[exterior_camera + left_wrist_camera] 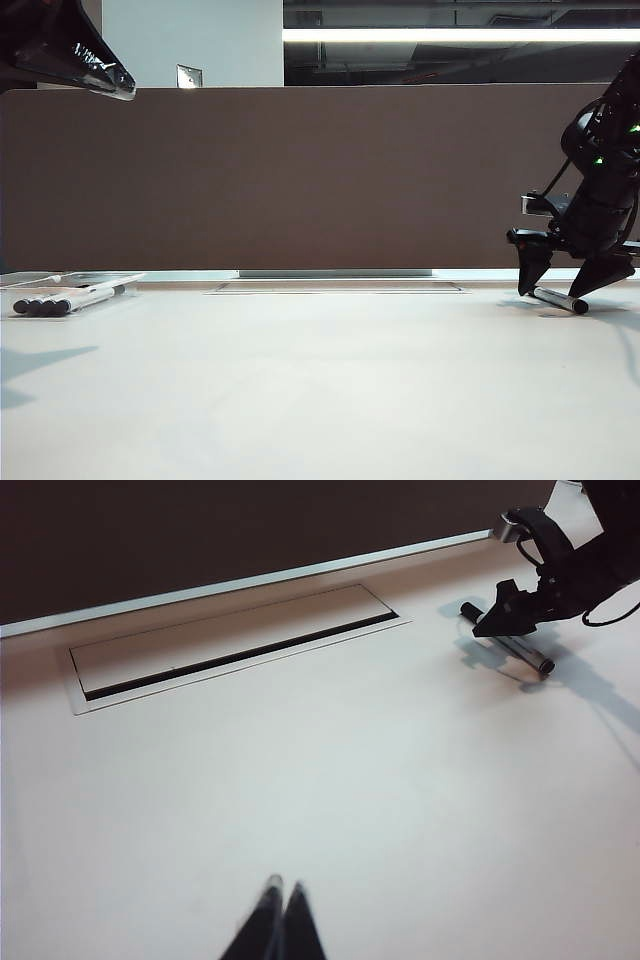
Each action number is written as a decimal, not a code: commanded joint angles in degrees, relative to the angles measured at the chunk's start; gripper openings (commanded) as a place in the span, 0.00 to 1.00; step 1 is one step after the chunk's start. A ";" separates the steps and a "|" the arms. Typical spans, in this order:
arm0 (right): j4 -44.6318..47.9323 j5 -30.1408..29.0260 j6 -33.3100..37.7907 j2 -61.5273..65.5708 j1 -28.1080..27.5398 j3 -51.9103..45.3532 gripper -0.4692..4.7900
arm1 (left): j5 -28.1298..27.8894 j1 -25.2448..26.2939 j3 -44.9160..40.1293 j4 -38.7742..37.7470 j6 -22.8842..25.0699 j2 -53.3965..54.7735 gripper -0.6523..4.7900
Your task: Pick up the black marker on the right and put it into the packaging box on the left, making sure the marker fit the shape of the box's grooves.
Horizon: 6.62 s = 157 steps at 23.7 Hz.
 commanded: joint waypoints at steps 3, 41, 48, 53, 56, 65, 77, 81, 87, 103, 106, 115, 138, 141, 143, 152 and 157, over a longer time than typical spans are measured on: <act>-0.59 -0.26 -0.55 0.09 0.17 0.02 0.83 | 0.04 0.02 0.20 0.39 0.04 -0.02 0.11; -10.80 0.13 -0.74 0.07 0.46 0.02 0.11 | 0.04 0.02 0.20 0.37 0.04 -0.02 0.11; -10.49 -0.63 -0.72 -2.05 0.46 0.04 0.08 | 0.04 0.02 0.17 0.35 -0.02 -0.02 0.11; -9.05 -7.34 0.00 -6.03 0.50 0.02 0.08 | 0.04 0.00 0.11 0.37 -3.48 0.11 0.11; -8.13 -10.05 2.62 -8.11 0.92 0.00 0.08 | 0.04 -0.04 0.07 0.37 -5.84 1.25 0.11; -2.29 -14.23 4.13 -12.52 5.49 -1.68 0.08 | 0.02 -1.51 0.07 1.25 -10.97 9.70 0.11; 21.27 -21.46 15.39 -19.89 16.28 -19.08 0.08 | 0.02 -1.55 0.07 12.61 -17.42 18.60 0.11; 33.18 -23.76 22.36 -20.81 18.16 -24.94 0.08 | 0.02 -1.60 0.07 14.01 -20.02 19.08 0.11; 51.25 -26.51 32.15 -20.90 21.62 -33.46 0.08 | 0.02 -1.73 0.09 16.72 -21.62 20.94 0.11; 61.11 -27.15 32.76 -20.72 29.62 -42.25 0.08 | 0.04 -12.76 0.09 32.48 -32.41 34.95 0.11; 61.94 -28.70 32.76 -20.72 29.62 -43.32 0.08 | 0.04 -12.87 0.09 33.92 -37.51 36.15 0.21; 66.07 -32.15 35.60 -20.72 29.62 -45.03 0.08 | 0.04 -12.85 0.09 34.51 -39.01 36.54 0.36; 66.27 -36.00 37.31 -20.72 29.77 -45.05 0.08 | 0.04 -12.85 0.09 34.67 -41.09 36.76 0.36; 66.27 -36.00 37.31 -20.72 29.77 -45.05 0.08 | 0.04 -12.85 0.09 34.64 -41.03 36.76 0.36; 66.29 -35.98 37.31 -20.72 29.77 -45.05 0.08 | 0.04 -12.85 0.09 34.58 -40.48 36.76 0.36; 66.34 -35.98 38.38 -20.72 29.77 -45.05 0.08 | 0.04 -12.87 0.09 34.16 -37.07 36.76 0.75; 66.36 -36.61 38.82 -20.72 29.77 -45.05 0.08 | 0.04 -12.87 0.09 35.15 -37.27 36.85 0.72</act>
